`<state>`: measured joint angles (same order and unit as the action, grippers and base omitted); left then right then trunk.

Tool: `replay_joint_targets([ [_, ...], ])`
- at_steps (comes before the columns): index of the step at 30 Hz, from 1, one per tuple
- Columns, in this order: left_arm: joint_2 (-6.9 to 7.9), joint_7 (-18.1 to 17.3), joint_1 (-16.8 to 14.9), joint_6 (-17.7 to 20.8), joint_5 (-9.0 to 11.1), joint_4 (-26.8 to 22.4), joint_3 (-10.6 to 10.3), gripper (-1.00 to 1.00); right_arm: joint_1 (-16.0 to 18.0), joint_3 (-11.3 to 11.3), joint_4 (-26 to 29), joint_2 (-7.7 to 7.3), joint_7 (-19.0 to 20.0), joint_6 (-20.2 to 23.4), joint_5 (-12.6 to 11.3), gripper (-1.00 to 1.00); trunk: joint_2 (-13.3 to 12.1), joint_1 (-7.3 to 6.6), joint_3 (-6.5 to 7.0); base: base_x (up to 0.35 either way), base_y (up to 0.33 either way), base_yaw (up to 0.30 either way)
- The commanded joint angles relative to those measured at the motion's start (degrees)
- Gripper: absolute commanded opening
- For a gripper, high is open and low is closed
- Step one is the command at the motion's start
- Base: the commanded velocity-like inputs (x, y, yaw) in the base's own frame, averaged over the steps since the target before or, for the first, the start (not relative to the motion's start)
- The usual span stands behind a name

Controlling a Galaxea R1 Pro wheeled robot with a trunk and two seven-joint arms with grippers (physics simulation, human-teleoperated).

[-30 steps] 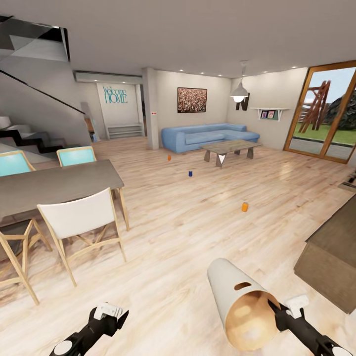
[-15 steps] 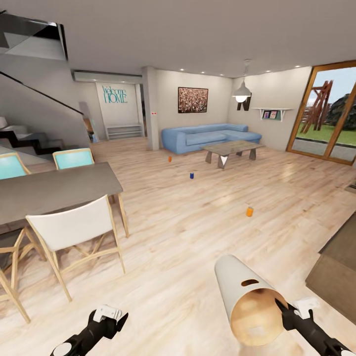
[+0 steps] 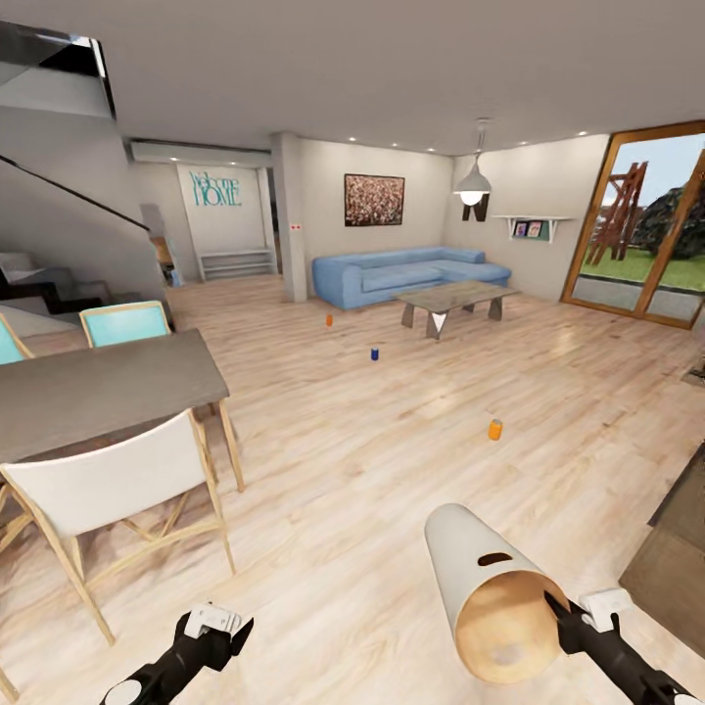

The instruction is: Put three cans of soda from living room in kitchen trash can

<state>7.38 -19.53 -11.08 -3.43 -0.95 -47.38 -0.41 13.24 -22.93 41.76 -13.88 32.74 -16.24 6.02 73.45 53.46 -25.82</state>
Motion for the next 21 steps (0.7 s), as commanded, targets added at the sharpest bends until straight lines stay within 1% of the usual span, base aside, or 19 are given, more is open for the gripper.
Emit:
replay_joint_targets([
  [1,0.0,0.0,0.0,-0.04,0.0,0.01,-0.01,1.0,0.03,-0.1,0.1,0.01,0.27,0.04,-0.64,-1.0,0.0,0.0,0.07,0.327,0.003,-0.158],
  [6,0.0,0.01,0.0,-0.13,-0.01,0.01,-0.06,1.0,0.03,-0.1,0.08,0.0,0.41,-0.01,-0.65,-1.0,0.0,0.0,0.37,0.327,0.001,-0.165],
  [8,0.0,0.01,0.0,-0.15,-0.01,0.01,-0.09,1.0,0.03,-0.1,0.07,-0.04,0.41,0.02,-0.65,-1.0,0.0,0.0,0.42,0.327,0.0,-0.067],
  [21,0.0,0.02,0.0,-0.17,-0.18,0.1,-0.19,1.0,-0.05,-0.01,-0.06,0.17,0.55,-0.1,-0.65,-1.0,0.0,0.0,0.47,0.325,-0.012,-0.011],
])
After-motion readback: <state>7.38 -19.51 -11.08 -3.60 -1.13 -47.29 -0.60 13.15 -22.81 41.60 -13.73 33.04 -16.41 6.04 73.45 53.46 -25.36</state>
